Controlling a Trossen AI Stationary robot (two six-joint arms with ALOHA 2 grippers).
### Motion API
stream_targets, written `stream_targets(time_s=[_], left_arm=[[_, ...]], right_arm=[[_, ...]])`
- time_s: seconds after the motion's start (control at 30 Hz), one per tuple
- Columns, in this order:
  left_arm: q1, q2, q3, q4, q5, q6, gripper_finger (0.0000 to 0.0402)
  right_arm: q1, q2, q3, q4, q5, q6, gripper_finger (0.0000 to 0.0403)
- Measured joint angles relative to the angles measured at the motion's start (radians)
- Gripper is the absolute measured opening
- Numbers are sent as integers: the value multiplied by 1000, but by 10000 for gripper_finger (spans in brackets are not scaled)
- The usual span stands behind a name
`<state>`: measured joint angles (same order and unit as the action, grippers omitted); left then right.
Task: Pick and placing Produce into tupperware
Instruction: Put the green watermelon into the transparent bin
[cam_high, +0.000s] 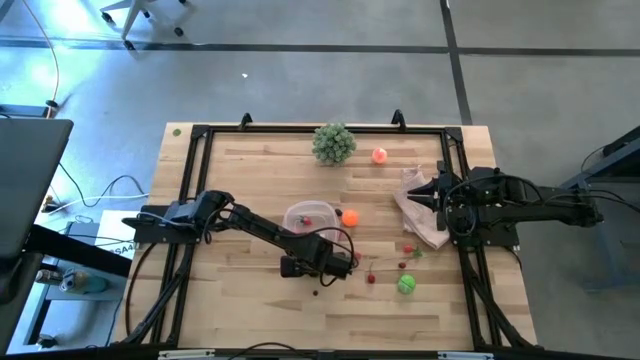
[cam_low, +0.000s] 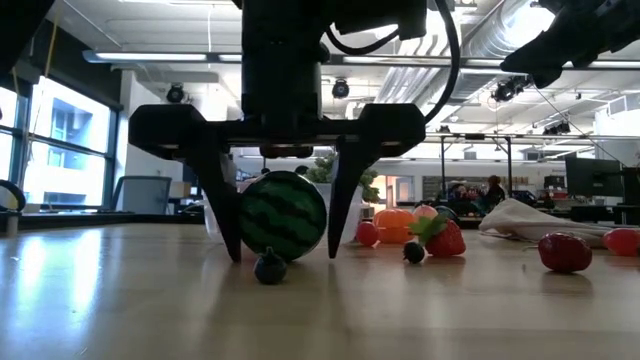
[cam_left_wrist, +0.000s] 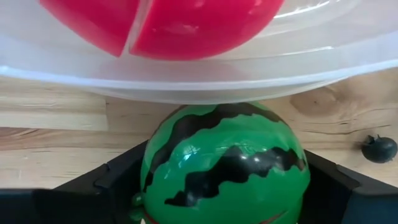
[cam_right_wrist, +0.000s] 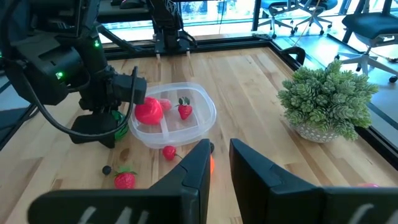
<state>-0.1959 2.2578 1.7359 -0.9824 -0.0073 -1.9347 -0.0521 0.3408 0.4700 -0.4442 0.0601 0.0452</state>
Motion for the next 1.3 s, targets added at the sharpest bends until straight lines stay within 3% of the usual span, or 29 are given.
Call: stream_targets(time_s=[0.17,0.47,0.67,0.97,1.13,1.3], left_arm=[[0,0,0,-9,-4,-4,268],[0,0,0,-4,-4,-5,303],[0,0,0,-12,-5,-7,268],[7,0,0,-12,-4,1,296],[6,0,-1,-16,-8,1,267],[6,0,-1,-16,-9,10,271]], right_arm=[[0,0,0,0,0,0,52],[0,0,0,0,0,0,52],[0,0,0,0,0,0,52],[0,0,0,0,0,0,52],[0,0,0,0,0,0,52],[0,0,0,0,0,0,52]])
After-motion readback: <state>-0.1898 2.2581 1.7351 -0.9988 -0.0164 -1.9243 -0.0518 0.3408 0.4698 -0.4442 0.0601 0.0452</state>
